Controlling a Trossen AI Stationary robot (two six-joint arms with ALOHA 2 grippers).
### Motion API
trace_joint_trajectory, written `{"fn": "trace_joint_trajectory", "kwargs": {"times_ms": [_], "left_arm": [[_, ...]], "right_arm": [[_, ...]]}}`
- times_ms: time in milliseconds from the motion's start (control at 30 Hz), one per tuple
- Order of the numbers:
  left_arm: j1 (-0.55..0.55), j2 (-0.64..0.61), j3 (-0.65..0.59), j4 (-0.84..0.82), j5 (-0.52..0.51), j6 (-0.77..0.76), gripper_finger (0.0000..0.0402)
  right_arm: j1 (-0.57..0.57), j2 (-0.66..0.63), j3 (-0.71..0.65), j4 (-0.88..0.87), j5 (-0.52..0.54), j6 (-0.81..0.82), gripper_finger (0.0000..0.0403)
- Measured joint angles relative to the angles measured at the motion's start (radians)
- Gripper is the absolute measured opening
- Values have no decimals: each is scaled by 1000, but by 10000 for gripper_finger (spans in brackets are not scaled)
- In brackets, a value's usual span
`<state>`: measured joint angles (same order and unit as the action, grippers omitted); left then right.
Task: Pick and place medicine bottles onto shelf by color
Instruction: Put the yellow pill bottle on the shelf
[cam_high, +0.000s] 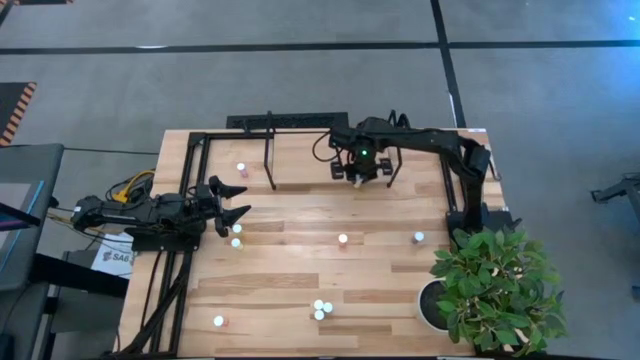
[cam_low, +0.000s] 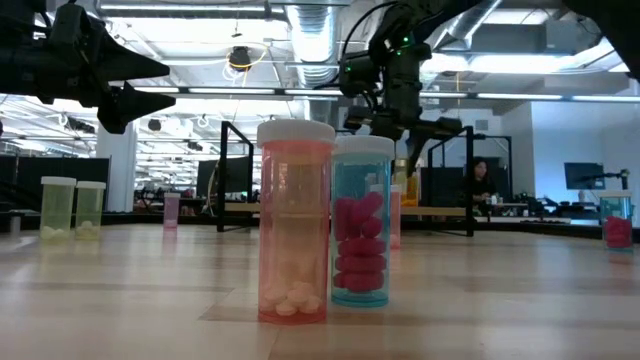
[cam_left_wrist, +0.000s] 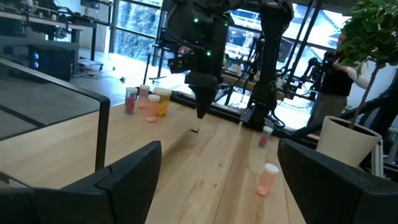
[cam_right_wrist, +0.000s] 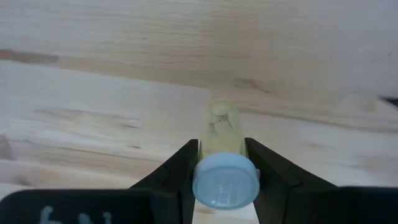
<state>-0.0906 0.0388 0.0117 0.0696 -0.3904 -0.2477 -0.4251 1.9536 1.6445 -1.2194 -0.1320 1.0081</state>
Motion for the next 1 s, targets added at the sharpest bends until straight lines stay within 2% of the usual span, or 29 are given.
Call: {"fn": "trace_joint_trajectory", "kwargs": {"times_ms": [433,800,1000], "left_arm": [[0,0,0,0,0,0,311],[0,0,0,0,0,0,311],[0,0,0,0,-1,0,311]], "right_arm": [[-68,0,0,-68,7,-389,135],[-75,0,0,-79,156,-627,138],[-76,-1,0,-55,161,-749,139]]}}
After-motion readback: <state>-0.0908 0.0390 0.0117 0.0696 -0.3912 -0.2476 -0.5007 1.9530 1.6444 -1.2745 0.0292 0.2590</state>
